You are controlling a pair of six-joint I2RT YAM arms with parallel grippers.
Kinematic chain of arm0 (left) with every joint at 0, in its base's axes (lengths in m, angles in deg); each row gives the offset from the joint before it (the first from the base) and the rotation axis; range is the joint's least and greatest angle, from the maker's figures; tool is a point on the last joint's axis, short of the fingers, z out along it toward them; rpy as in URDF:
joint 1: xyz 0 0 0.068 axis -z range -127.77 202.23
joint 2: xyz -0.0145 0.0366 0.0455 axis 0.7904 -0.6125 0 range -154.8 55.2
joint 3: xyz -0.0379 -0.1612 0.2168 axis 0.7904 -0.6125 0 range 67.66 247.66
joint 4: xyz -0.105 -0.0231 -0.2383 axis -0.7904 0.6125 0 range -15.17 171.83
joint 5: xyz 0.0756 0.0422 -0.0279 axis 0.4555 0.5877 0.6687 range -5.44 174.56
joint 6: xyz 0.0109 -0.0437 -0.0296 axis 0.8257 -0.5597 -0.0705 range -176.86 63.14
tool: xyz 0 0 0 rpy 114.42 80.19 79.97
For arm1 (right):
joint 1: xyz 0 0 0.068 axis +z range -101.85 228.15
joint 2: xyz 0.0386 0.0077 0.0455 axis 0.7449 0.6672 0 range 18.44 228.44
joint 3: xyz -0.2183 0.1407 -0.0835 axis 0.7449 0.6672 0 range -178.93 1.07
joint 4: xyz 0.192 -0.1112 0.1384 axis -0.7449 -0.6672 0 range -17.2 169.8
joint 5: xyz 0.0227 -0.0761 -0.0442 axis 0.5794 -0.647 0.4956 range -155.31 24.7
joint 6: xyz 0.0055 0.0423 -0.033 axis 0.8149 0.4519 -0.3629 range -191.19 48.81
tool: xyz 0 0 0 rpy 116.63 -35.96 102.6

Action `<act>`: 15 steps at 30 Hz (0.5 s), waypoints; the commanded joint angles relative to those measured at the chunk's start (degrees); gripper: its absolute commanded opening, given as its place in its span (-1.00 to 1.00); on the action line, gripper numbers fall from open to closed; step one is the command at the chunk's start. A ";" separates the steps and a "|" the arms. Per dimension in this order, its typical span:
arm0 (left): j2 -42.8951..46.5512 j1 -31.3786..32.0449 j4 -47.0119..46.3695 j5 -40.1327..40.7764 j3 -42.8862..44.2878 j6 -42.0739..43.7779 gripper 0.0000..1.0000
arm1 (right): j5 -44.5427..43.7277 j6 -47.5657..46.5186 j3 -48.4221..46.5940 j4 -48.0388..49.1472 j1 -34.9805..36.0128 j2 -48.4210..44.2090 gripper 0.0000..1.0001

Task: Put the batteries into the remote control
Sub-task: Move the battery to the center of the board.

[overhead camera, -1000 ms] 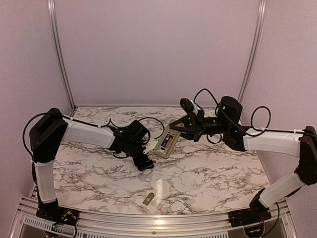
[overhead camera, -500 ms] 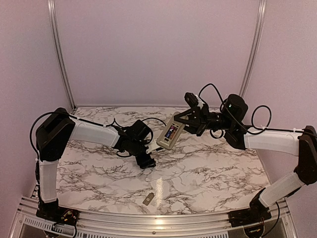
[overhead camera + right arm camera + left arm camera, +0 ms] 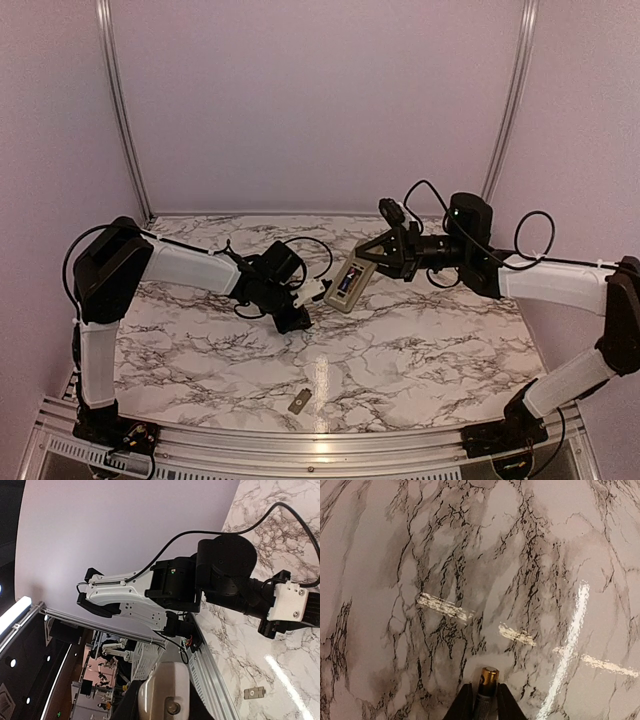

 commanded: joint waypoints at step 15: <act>13.59 -0.61 11.21 6.94 -16.41 -16.53 -0.95 | 1.65 -19.06 4.67 -4.11 -1.16 2.37 -1.00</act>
